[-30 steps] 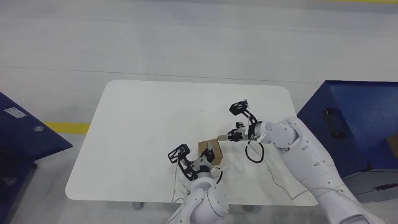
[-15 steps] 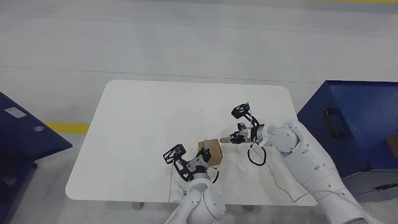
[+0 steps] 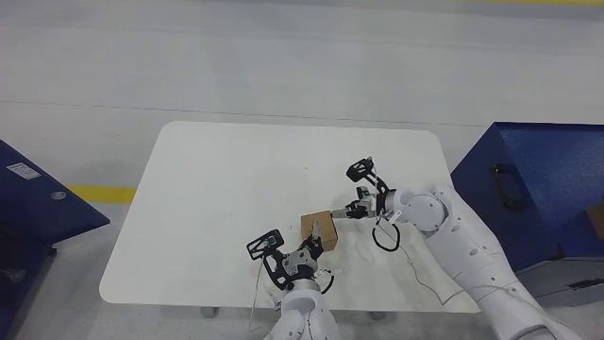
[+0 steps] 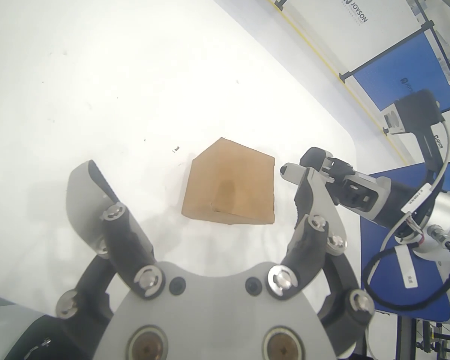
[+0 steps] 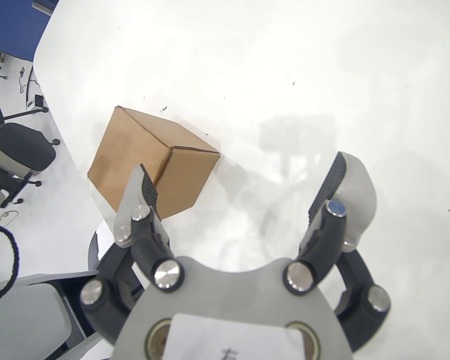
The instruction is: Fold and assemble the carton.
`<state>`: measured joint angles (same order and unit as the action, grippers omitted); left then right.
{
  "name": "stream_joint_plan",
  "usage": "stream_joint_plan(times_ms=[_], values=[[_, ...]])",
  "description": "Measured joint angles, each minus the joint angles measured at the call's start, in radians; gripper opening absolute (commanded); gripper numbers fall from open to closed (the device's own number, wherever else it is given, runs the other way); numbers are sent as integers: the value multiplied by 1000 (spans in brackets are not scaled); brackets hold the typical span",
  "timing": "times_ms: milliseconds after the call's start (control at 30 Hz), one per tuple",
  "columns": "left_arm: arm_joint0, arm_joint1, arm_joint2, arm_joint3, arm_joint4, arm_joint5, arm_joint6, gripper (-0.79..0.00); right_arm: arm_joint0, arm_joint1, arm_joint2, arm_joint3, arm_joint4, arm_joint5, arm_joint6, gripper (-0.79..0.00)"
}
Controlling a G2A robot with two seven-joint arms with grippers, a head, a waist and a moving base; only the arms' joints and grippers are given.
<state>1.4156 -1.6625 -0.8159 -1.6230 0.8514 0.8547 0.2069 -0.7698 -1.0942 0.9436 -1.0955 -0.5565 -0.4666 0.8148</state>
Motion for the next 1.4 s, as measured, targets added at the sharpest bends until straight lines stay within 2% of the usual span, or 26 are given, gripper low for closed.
stream_joint_plan(times_ms=[567, 833, 1067, 1200, 1400], values=[[0, 0, 0, 0, 0, 0, 0, 0, 21, -16, -29, 77, -5, -21, -6, 0], [0, 0, 0, 0, 0, 0, 0, 0, 33, -28, -52, 102, 16, -72, -7, 0], [0, 0, 0, 0, 0, 0, 0, 0, 40, -29, -41, 87, 19, -55, -24, 0], [0, 0, 0, 0, 0, 0, 0, 0, 31, -29, -41, 60, 56, -93, -8, 0], [0, 0, 0, 0, 0, 0, 0, 0, 27, -34, -63, 54, 26, -84, 9, 0]])
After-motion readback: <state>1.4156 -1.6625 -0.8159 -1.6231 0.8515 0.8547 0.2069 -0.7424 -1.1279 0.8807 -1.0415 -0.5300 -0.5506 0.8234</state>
